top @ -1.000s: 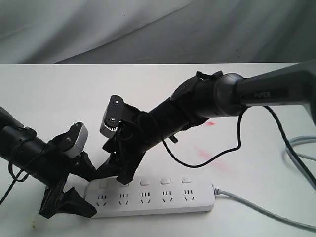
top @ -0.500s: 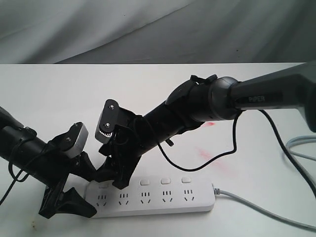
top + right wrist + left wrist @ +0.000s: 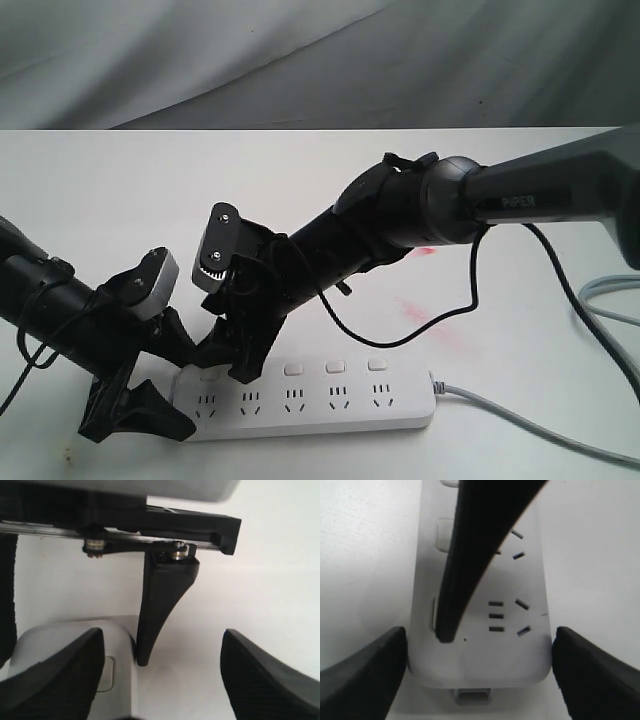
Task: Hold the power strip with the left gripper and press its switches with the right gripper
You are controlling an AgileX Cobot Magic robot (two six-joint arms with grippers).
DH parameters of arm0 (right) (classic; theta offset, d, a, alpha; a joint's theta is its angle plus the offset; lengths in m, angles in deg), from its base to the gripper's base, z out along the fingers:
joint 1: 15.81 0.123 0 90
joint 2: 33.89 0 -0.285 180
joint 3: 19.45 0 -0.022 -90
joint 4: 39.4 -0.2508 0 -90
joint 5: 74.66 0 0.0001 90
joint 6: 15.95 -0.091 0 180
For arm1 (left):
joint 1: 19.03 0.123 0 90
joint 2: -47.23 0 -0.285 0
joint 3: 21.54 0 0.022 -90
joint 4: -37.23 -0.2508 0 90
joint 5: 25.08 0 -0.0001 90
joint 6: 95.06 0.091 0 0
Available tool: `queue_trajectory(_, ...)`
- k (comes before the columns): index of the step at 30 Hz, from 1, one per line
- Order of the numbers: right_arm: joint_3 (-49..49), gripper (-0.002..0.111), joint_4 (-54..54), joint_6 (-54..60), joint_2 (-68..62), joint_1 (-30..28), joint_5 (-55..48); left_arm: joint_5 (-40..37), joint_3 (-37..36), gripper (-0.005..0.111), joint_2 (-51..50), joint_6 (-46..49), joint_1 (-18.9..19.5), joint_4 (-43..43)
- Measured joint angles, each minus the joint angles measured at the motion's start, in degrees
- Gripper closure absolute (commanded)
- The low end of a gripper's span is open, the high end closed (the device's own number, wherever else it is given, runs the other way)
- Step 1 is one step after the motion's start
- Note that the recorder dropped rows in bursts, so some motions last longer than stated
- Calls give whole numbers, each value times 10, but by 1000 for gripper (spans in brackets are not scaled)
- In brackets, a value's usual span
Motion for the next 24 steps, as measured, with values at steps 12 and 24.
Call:
queue_trajectory(12,0,46,14,-28,-16,0,-1,0,0,42,0,0,0,0)
queue_trajectory(24,-2,46,72,-89,-15,0,1,0,0,42,0,0,0,0)
